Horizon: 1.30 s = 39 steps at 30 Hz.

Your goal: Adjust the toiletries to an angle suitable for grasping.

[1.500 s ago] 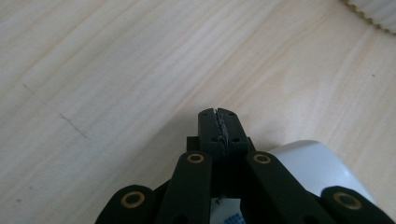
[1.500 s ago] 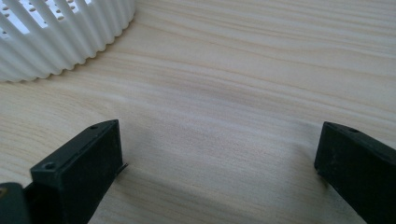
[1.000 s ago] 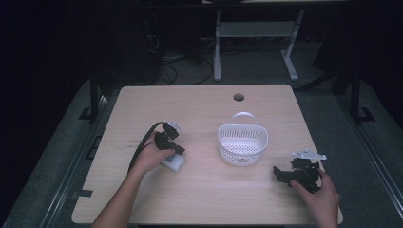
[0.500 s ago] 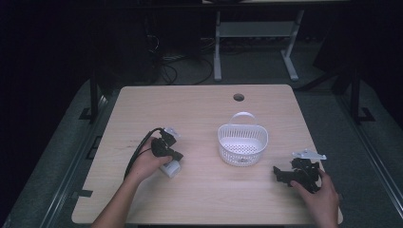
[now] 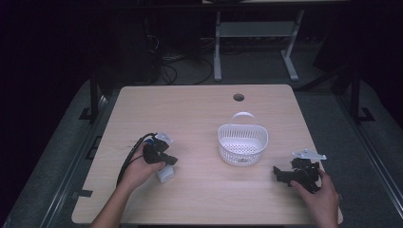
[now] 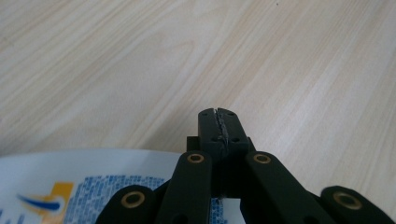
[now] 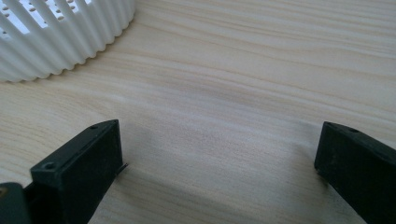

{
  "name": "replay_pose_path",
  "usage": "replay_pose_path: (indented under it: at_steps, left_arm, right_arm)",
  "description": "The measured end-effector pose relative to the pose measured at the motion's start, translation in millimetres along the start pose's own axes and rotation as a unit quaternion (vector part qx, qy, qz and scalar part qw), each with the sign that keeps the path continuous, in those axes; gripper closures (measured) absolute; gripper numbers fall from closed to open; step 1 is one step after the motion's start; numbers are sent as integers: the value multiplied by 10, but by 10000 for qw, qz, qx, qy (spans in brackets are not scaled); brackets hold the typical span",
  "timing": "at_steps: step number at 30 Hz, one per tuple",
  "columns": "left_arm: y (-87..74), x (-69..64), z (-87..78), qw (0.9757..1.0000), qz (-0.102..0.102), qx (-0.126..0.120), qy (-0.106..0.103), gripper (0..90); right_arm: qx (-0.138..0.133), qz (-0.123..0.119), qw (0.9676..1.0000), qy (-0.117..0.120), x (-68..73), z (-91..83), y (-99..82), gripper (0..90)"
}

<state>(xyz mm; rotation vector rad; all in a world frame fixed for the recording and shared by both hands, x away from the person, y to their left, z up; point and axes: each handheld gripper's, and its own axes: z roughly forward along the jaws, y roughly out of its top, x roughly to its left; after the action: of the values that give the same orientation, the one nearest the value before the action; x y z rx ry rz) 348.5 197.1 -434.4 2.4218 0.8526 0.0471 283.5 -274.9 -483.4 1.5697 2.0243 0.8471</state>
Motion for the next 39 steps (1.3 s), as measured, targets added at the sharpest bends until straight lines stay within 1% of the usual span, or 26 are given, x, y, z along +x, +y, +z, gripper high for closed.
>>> replay_pose_path:
  at_steps: [4,6,7,10,11,14,15,16,18,22,31,35,36,39]
  left_arm:
    - [-67,-4,-57,10000,24,2,33,900]
    - [-101,-6,-85,10000,-28,-31,47,900]
    - [-116,1,-102,10000,-13,-30,57,900]
    - [-164,7,-144,9999,-53,-48,97,900]
    - [-178,13,-158,9999,-30,-46,128,900]
    - [-224,17,-199,9998,-65,-97,163,900]
    - [-240,17,-213,9997,-105,-123,169,900]
    - [-255,25,-232,9997,-90,-111,182,900]
    - [-291,35,-263,9996,-125,-140,195,900]
    - [-369,61,-318,9992,-225,-226,225,900]
    - [-519,67,-392,9990,-282,-171,292,900]
    - [-585,85,-443,9986,-359,-193,324,900]
    - [-624,94,-466,9985,-387,-184,349,900]
    - [-664,102,-484,9982,-421,-190,379,900]
  right_arm:
    - [-1,2,10000,-1,0,0,0,5]
    - [-1,2,10000,2,0,0,0,5]
    - [-1,1,10000,0,0,0,0,5]
    - [-1,2,10000,-1,0,0,0,5]
    - [0,3,10000,-1,0,0,0,5]
    - [-1,1,10000,-1,0,0,0,5]
    - [-1,1,10000,-1,0,0,0,5]
    - [-2,0,10000,-1,0,0,0,5]
    - [-1,1,10000,-1,0,0,0,5]
    - [-1,0,10000,-1,0,0,0,5]
    - [0,1,10000,-1,0,0,0,5]
    - [-2,0,10000,0,0,0,0,4]
    - [-1,-2,10000,-1,0,0,0,5]
    - [-1,-1,10000,-2,0,0,0,5]
